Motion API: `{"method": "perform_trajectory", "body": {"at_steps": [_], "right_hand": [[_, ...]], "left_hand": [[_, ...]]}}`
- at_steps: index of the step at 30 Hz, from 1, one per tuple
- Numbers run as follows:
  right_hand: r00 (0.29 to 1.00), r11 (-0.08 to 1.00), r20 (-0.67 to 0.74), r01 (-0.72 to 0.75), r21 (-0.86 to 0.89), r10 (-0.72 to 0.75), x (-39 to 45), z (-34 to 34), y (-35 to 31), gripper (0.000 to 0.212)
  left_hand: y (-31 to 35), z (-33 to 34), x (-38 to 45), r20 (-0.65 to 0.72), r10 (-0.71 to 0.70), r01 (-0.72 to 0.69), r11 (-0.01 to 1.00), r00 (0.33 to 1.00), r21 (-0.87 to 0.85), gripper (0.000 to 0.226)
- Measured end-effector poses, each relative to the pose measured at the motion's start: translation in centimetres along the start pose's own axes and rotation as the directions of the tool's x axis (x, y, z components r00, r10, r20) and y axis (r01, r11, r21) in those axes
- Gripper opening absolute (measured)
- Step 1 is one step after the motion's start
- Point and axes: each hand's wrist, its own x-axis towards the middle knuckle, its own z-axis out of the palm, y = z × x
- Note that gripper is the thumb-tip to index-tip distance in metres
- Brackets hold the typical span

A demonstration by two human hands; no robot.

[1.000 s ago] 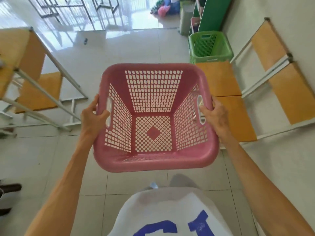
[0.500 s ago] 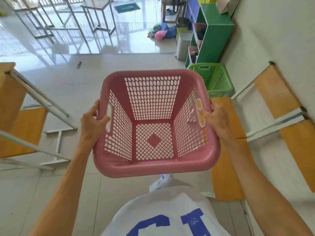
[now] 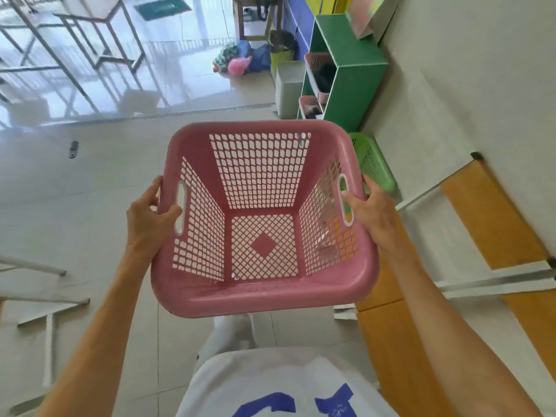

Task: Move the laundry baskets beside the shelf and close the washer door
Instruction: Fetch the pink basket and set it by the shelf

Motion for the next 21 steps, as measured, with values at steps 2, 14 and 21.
{"method": "perform_trajectory", "body": {"at_steps": [2,14,21], "right_hand": [[0.998,0.999,-0.035,-0.051,0.018,0.052,3.6,1.3,-1.2,0.046],[0.855,0.917,-0.334,-0.354,0.183,0.397,18.0,5.1,-5.0,0.045],[0.668,0.835,-0.501,-0.434,0.339,0.551,23.1,3.5,-1.5,0.027]], "left_hand": [[0.3,1.3,6.0,0.048,0.021,-0.020,1.000,0.999,-0.011,0.066],[6.1,10.3,35.4,0.353,0.160,-0.158,0.987,0.922,-0.035,0.070],[12.4,23.6,45.5,0.543,0.283,-0.275,0.956,0.790,-0.099,0.071]]}}
